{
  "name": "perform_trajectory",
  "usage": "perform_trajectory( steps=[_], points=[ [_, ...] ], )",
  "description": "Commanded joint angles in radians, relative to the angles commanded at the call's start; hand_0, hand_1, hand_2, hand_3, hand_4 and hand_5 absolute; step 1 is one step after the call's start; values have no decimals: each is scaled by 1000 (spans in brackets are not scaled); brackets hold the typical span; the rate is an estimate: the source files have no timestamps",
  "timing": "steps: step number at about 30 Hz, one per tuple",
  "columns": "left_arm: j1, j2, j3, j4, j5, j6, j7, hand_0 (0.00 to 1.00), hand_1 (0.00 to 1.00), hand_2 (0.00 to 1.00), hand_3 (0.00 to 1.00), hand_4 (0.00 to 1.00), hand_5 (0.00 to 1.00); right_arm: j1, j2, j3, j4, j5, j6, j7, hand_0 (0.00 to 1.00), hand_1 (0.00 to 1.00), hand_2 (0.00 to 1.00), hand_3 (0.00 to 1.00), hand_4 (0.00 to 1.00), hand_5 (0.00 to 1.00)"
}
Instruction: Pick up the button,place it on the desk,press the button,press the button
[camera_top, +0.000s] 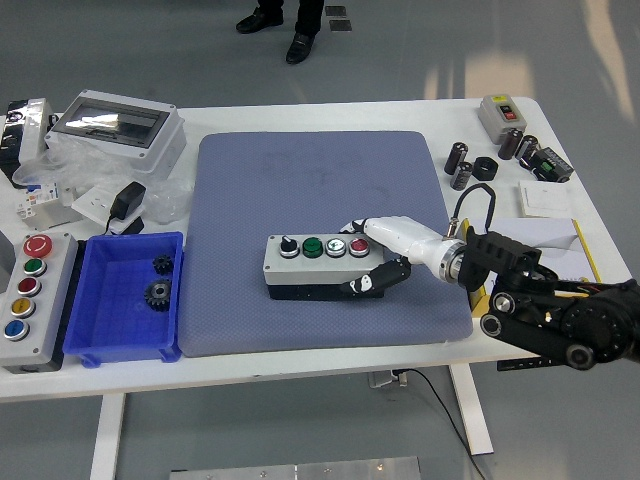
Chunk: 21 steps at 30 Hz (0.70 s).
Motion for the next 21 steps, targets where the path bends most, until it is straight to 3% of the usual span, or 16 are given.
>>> perform_trajectory(
  steps=[7, 8, 13, 14, 21],
  points=[
    [2, 0, 2, 0, -2, 0, 1, 620, 563, 541, 582, 488, 240, 2, -1, -3, 1, -1, -2, -1, 901, 853, 866, 934, 425, 2],
    [2, 0, 3, 0, -2, -1, 1, 620, 562, 539, 582, 485, 236, 2, -2, -3, 2, 2, 0, -1, 913, 857, 878, 950, 494, 2],
    [3, 0, 5, 0, -3, -1, 2, 620, 562, 539, 582, 485, 236, 6, -6, -3, 6, 24, 12, 3, 913, 857, 878, 950, 494, 2],
    [4, -1, 6, 0, -4, -1, 2, 618, 562, 540, 582, 484, 232, 7, -9, -1, 9, 34, 17, 4, 915, 863, 880, 953, 548, 12],
    [8, -3, 10, 0, -6, -2, 3, 619, 561, 539, 582, 483, 229, 15, -21, 4, 18, 72, 34, 10, 918, 864, 882, 958, 547, 4]
  ],
)
